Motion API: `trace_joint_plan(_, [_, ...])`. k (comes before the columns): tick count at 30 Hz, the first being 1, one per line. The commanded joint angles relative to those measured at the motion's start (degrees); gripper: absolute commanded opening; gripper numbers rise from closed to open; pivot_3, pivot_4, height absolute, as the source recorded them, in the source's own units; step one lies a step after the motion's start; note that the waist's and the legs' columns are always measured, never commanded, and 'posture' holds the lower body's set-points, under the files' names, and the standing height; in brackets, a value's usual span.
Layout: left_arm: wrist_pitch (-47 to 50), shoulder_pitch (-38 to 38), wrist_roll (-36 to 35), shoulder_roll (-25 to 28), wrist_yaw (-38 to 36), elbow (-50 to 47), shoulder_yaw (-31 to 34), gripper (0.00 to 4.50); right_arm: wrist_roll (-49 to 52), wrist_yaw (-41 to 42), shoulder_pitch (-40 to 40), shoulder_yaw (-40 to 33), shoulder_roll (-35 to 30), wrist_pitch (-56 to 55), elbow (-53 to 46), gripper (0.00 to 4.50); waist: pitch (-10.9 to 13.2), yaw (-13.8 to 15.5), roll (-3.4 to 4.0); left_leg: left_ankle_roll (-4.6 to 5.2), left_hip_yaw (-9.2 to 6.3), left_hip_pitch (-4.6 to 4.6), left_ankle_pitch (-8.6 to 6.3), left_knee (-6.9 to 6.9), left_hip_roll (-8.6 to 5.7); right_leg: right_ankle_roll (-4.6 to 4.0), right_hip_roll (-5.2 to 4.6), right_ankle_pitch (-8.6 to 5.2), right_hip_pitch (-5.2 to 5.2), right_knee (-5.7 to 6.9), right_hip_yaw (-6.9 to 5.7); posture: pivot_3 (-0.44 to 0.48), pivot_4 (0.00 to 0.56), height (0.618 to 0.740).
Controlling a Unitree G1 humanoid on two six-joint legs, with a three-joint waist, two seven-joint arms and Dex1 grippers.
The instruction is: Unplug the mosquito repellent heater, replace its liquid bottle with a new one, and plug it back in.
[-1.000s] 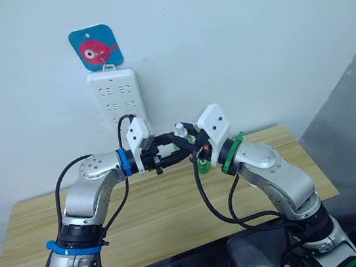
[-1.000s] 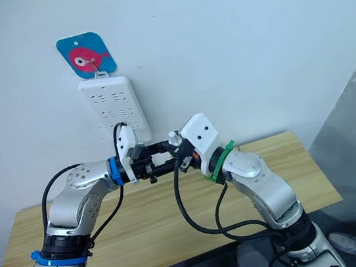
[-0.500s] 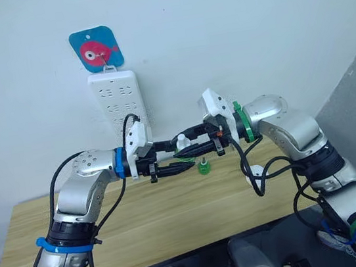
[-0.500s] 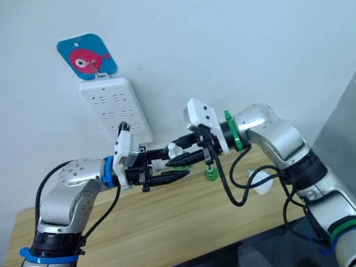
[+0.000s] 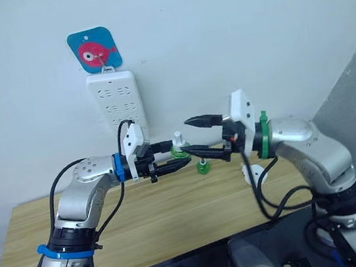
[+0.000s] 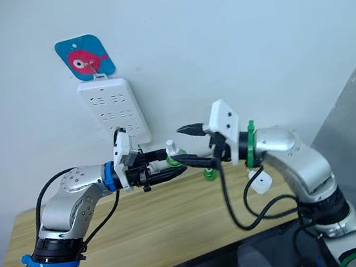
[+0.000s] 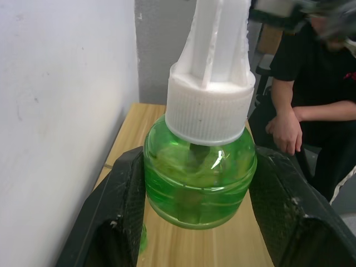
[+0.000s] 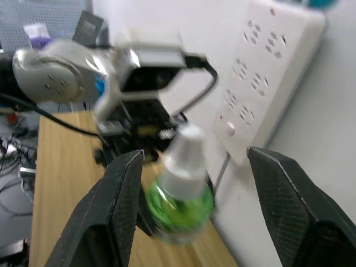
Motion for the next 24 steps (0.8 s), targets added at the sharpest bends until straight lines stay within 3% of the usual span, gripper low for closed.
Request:
trace_joint_plan(1, [-1.04,-1.15,-0.01,-0.39,0.62,-0.48,0.9,2.32,-4.03,-8.58,0.22,2.56,4.18,0.19,-1.99,3.09,0.0,0.02,0.0,0.0,-0.02,0.0,0.0,0.0,0.01,0.0,0.02,0.0,0.0,0.01,-0.01,-0.188,0.113,0.74])
trace_joint_plan(6, [-1.16,-1.13,0.19,-0.72,0.77,-1.03,0.65,2.32,-8.84,-13.66,-2.07,4.83,7.79,-0.72,2.96,3.09,0.0,0.09,0.0,-0.01,-0.01,-0.01,0.0,0.03,-0.03,0.0,0.01,0.0,0.0,0.01,0.02,-0.188,0.113,0.74])
trace_joint_plan(13, [-0.91,-1.29,-0.01,-1.29,1.19,-1.7,0.74,2.32,-11.38,-14.2,-2.75,5.32,7.56,-1.2,5.89,3.09,0.0,0.12,0.0,-0.01,-0.03,-0.03,0.0,0.0,-0.03,0.0,-0.01,0.0,0.0,-0.06,-0.01,-0.185,0.112,0.74])
trace_joint_plan(24, [-1.39,-1.44,0.41,-0.73,1.13,-0.92,1.08,2.32,-5.08,-8.96,-0.44,-0.58,-0.36,4.08,-0.16,3.09,0.0,0.11,-0.01,0.0,-0.02,-0.04,0.0,0.0,-0.03,0.0,-0.01,0.0,0.0,-0.08,0.0,-0.189,0.114,0.74])
